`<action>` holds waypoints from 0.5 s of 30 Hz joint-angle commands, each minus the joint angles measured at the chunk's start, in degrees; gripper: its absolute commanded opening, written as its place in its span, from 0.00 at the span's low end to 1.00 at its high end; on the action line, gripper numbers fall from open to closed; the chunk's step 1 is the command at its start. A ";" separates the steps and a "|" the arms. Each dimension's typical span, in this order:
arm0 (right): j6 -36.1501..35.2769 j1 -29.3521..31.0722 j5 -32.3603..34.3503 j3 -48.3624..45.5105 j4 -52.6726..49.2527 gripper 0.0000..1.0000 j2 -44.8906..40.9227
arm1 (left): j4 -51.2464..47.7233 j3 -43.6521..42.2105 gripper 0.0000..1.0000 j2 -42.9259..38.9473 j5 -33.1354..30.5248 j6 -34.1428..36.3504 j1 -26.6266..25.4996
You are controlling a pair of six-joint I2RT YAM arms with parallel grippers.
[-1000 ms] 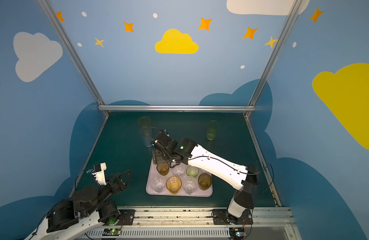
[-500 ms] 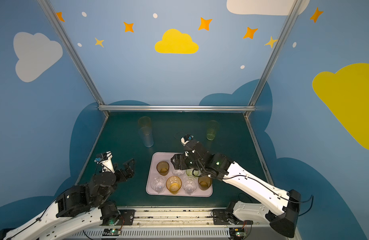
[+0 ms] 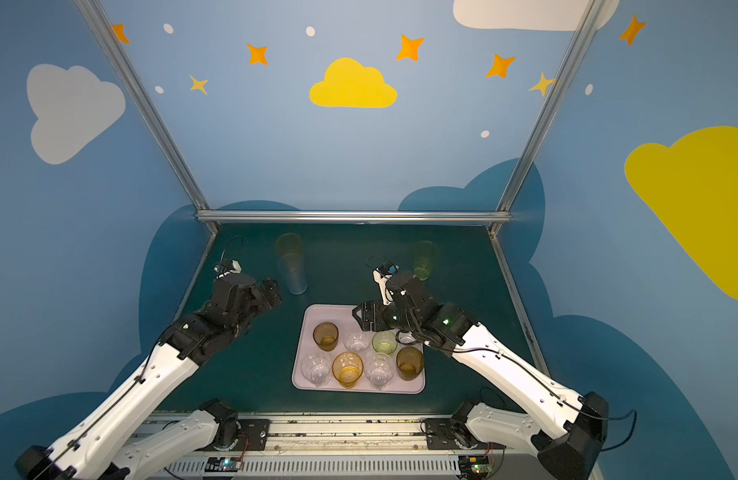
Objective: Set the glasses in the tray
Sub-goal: 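Move the left gripper over the clear blue glass while the right gripper hovers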
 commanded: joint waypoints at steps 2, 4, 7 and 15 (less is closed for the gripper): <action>-1.35 -1.47 -1.96 -0.54 0.86 0.83 -0.71 | 1.46 4.22 1.00 5.94 11.23 2.49 8.36; -0.99 -1.83 -1.99 -0.64 0.91 0.83 -0.40 | 2.74 5.19 1.00 9.01 15.17 3.66 11.63; -0.47 -2.40 -2.08 -0.84 1.10 0.83 0.40 | 4.42 6.17 1.00 12.84 16.64 4.74 14.18; 1.04 -3.48 -2.35 -2.43 2.88 0.83 2.36 | 12.59 4.73 0.89 20.32 21.08 5.97 15.95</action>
